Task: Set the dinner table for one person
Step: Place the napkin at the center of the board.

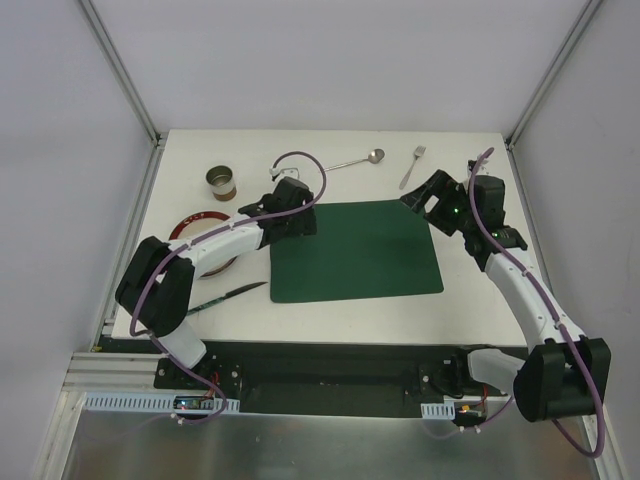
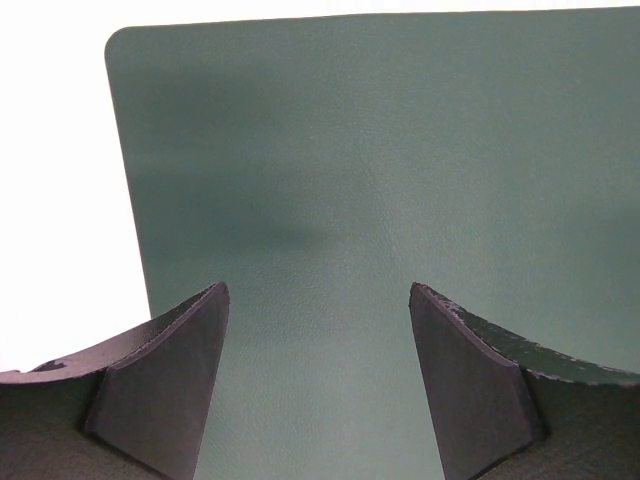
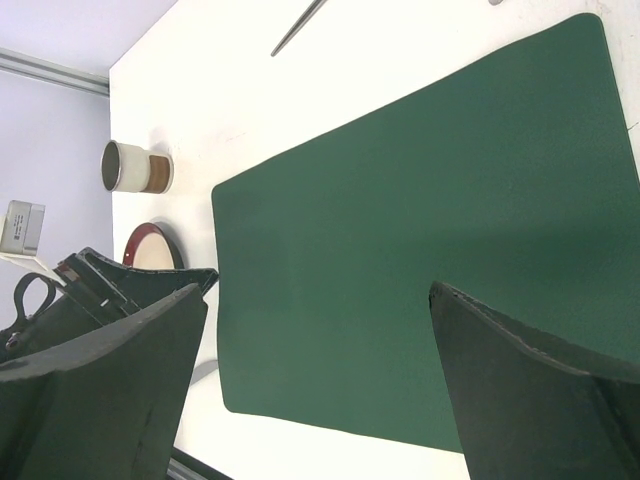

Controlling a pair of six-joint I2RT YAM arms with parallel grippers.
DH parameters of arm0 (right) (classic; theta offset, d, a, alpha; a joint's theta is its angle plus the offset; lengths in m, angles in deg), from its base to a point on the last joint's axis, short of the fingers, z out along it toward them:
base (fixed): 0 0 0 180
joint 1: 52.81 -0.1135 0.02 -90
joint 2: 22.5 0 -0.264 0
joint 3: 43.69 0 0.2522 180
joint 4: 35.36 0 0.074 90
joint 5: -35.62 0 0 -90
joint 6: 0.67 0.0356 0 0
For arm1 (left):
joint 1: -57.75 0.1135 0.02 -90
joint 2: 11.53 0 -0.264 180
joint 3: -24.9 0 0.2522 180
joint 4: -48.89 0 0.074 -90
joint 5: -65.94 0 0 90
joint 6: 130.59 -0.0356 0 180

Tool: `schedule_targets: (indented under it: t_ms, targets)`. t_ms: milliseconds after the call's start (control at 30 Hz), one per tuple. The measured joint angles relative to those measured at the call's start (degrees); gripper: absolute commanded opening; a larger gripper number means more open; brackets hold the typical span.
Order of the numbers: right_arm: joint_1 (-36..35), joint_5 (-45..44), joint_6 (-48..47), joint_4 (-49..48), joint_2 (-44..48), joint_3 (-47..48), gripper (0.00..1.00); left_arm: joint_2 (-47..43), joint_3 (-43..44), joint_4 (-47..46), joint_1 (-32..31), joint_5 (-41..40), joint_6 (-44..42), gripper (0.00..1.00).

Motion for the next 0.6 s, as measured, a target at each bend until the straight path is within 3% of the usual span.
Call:
schedule_targets:
  t_ms: [600]
  targets:
    - [0.0,0.04,0.02,-0.15,-3.82,1.64,0.96,7.74,2.43,-0.33,0.0,0.76,0.09,0.71]
